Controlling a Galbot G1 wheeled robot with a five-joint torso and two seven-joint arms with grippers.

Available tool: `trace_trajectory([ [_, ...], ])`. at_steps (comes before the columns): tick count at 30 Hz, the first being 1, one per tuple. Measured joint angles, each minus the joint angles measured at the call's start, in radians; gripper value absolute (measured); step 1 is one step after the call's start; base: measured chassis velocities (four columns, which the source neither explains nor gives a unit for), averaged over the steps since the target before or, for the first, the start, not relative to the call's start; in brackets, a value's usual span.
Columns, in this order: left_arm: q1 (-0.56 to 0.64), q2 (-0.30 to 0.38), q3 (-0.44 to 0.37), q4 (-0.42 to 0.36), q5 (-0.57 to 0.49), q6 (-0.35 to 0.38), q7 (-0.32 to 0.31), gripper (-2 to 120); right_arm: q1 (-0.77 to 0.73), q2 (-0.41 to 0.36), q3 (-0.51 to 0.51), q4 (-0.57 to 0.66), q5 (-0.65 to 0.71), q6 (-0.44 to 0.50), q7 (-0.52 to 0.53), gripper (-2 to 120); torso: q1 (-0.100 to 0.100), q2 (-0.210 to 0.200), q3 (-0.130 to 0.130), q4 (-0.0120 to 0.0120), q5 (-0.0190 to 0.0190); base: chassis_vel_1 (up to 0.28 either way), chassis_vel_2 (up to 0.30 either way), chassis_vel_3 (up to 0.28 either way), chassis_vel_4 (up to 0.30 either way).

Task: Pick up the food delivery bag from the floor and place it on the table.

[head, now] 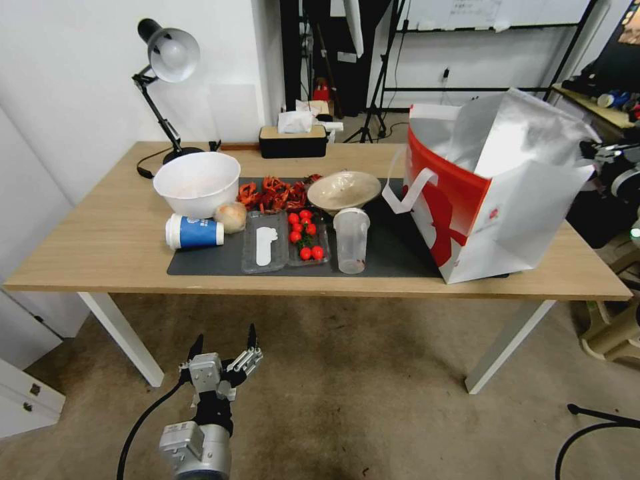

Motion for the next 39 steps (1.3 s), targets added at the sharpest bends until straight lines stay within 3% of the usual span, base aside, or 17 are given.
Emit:
trace_trajectory([
  [8, 0.0, -0.004, 0.007, 0.007, 0.007, -0.003, 0.0, 100, -0.006, 0.0, 0.0, -0.003, -0.006, -0.032, -0.014, 0, 0.0, 0.0, 0.0, 0.0, 0.0, 0.0, 0.0, 0.0, 0.0],
  [25, 0.002, -0.004, 0.011, 0.01, 0.008, -0.01, 0.001, 100, -0.004, -0.028, -0.002, -0.003, -0.065, -0.047, -0.041, 61, 0.0, 0.0, 0.0, 0.0001, 0.0001, 0.0, 0.0, 0.0, 0.0],
  [29, 0.002, -0.001, 0.01, 0.009, 0.007, -0.012, 0.001, 100, -0.013, -0.041, -0.004, 0.002, -0.139, -0.047, -0.058, 79, 0.0, 0.0, 0.0, 0.0, 0.0002, 0.0, 0.0, 0.0, 0.0],
  [33, 0.002, 0.0, 0.009, 0.008, 0.005, -0.013, 0.001, 100, -0.026, -0.048, 0.002, 0.014, -0.19, -0.047, -0.082, 89, 0.0, 0.0, 0.0, 0.0001, 0.0, 0.0, 0.0, 0.0, 0.0],
  [35, 0.002, 0.001, 0.009, 0.006, 0.004, -0.014, 0.002, 100, -0.054, -0.056, 0.01, 0.032, -0.275, -0.04, -0.128, 97, 0.0, 0.0, 0.0, 0.0001, 0.0001, 0.0, 0.0, 0.0, 0.0],
  [37, 0.002, 0.001, 0.009, 0.004, 0.003, -0.014, 0.002, 100, -0.083, -0.061, 0.021, 0.046, -0.334, -0.034, -0.17, 99, 0.0, 0.0, 0.0, 0.0002, 0.0001, 0.0, 0.0, 0.0, 0.0],
  [39, 0.002, 0.002, 0.008, -0.001, 0.002, -0.016, 0.006, 100, -0.167, -0.078, 0.063, 0.08, -0.482, -0.027, -0.278, 100, 0.0, 0.0, 0.0, 0.0, 0.0001, 0.0, 0.0, 0.0, 0.0],
])
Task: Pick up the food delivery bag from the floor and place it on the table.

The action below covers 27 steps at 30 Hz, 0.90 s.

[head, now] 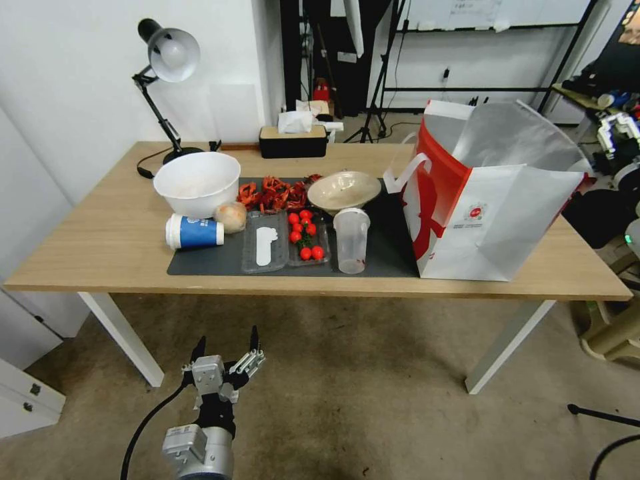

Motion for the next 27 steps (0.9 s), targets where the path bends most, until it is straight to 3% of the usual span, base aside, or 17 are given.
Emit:
trace_trajectory([
  [3, 0.0, 0.001, -0.004, -0.004, -0.003, -0.001, 0.003, 100, -0.052, -0.011, 0.028, 0.025, -0.083, 0.002, -0.075, 100, 0.0, 0.0, 0.0, -0.0004, 0.0, 0.0, 0.0, 0.0, 0.0],
  [5, 0.002, 0.004, -0.015, -0.018, -0.01, -0.002, 0.011, 100, -0.138, -0.026, 0.064, 0.071, -0.267, 0.024, -0.217, 100, 0.0, 0.0, 0.0, -0.0001, -0.0002, 0.0, 0.0, 0.0, 0.0],
  [9, 0.009, 0.006, -0.021, -0.033, -0.01, -0.008, 0.018, 100, -0.213, -0.014, 0.079, 0.14, -0.407, 0.062, -0.33, 100, 0.0, 0.0, 0.0, 0.0002, -0.0002, 0.0, 0.0, 0.0, 0.0],
  [13, 0.015, 0.006, -0.025, -0.038, -0.007, -0.013, 0.022, 100, -0.26, 0.006, 0.082, 0.179, -0.463, 0.081, -0.359, 100, 0.0, 0.0, 0.0, 0.0003, -0.0001, 0.0, 0.0, 0.0, 0.0],
  [16, 0.024, 0.012, -0.033, -0.044, -0.006, -0.027, 0.031, 100, -0.444, 0.081, 0.099, 0.27, -0.553, 0.119, -0.404, 100, 0.0, 0.0, 0.0, 0.0002, -0.0002, 0.0, 0.0, 0.0, 0.0],
  [20, 0.025, 0.014, -0.038, -0.045, 0.001, -0.038, 0.041, 100, -0.602, 0.152, 0.102, 0.291, -0.653, 0.188, -0.454, 100, 0.0, 0.0, 0.0, -0.0006, 0.0, 0.0, 0.0, 0.0, 0.0],
  [22, 0.025, 0.014, -0.038, -0.045, 0.001, -0.038, 0.041, 100, -0.602, 0.152, 0.102, 0.291, -0.653, 0.188, -0.454, 100, 0.0, 0.0, 0.0, -0.0006, 0.0, 0.0, 0.0, 0.0, 0.0],
  [23, 0.029, 0.01, -0.039, -0.045, 0.01, -0.046, 0.044, 100, -0.698, 0.209, 0.088, 0.298, -0.72, 0.24, -0.474, 100, 0.0, 0.0, 0.0, -0.0004, -0.0003, 0.0, 0.0, 0.0, 0.0],
  [27, 0.031, 0.002, -0.039, -0.043, 0.024, -0.052, 0.046, 100, -0.773, 0.276, 0.051, 0.271, -0.814, 0.298, -0.485, 100, 0.0, 0.0, 0.0, 0.0003, -0.0004, 0.0, 0.0, 0.0, 0.0],
])
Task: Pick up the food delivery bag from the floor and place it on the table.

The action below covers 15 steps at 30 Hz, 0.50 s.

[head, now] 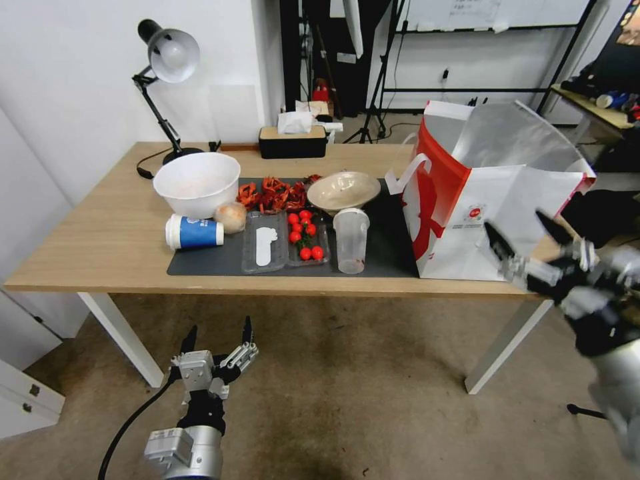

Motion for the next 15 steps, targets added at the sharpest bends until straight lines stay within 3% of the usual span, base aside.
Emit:
trace_trajectory([
  [7, -0.007, -0.003, 0.003, 0.017, 0.022, -0.004, 0.013, 100, -0.062, 0.126, -0.142, -0.129, -0.128, 0.106, 0.001, 100, 0.0, 0.0, 0.0, -0.0004, 0.0002, 0.0, 0.0, 0.0, 0.0],
  [15, -0.012, -0.003, -0.002, 0.031, 0.033, -0.011, 0.027, 100, -0.022, 0.16, -0.226, -0.2, -0.182, 0.163, -0.012, 100, 0.0, 0.0, 0.0, -0.0001, 0.0003, 0.0, 0.0, 0.0, 0.0],
])
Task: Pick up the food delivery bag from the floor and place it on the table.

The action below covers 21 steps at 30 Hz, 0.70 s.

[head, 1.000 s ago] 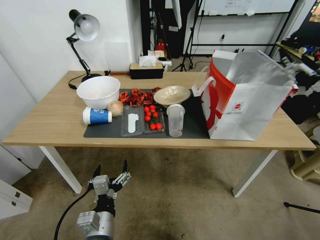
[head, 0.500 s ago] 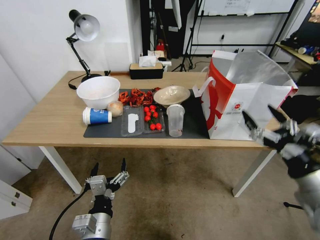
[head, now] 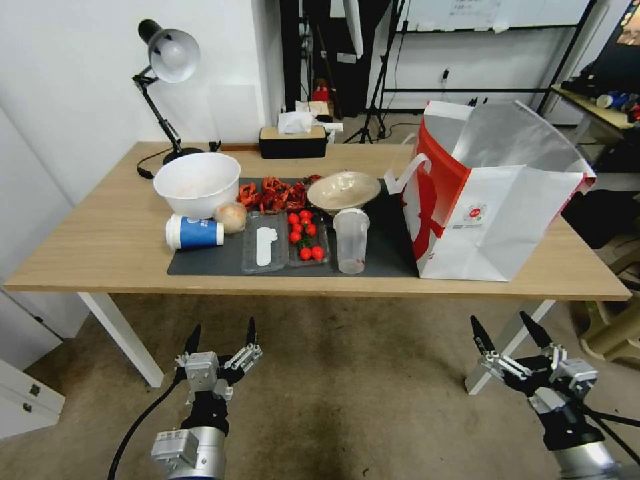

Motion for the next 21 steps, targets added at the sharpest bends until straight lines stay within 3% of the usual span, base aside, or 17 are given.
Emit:
trace_trajectory([
  [21, -0.014, -0.005, -0.006, 0.03, 0.028, 0.004, -0.055, 100, 0.09, -0.001, -0.103, -0.032, -0.039, -0.022, 0.047, 100, 0.0, 0.0, 0.0, -0.0002, 0.0, 0.0, 0.0, 0.0, 0.0],
])
